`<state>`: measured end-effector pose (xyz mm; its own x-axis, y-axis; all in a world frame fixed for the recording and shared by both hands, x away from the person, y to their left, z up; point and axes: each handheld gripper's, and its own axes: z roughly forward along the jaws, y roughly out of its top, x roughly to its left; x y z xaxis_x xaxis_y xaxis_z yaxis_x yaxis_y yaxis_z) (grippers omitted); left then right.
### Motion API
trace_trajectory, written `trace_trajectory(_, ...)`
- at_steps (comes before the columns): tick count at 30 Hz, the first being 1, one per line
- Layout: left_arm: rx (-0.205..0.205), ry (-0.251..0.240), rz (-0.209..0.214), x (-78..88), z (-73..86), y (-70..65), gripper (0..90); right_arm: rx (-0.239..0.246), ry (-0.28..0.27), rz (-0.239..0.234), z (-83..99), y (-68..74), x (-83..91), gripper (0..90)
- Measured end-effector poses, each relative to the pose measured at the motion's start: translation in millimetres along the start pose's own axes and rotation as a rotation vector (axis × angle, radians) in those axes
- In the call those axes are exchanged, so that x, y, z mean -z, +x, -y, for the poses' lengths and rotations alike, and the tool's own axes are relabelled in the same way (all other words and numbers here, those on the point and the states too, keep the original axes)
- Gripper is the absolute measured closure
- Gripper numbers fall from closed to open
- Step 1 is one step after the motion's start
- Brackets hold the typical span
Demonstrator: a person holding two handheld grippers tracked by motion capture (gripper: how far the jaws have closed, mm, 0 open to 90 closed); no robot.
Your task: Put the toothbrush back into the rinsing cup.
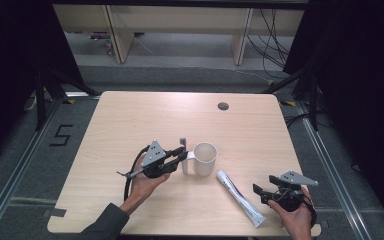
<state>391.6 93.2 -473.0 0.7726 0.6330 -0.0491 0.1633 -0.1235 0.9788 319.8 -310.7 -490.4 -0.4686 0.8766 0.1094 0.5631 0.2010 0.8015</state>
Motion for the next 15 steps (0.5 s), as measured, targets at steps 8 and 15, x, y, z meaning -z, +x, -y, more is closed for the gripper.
trace_trajectory(8,0.021,-0.002,-0.030,6.9,-4.3,-0.1,42.4,0.000,-0.006,0.003,0.2,0.2,-0.2,25.8)
trace_trajectory(15,0.037,-0.001,-0.023,22.9,-8.0,1.1,35.9,-0.001,-0.005,0.002,0.2,0.5,-0.4,25.8)
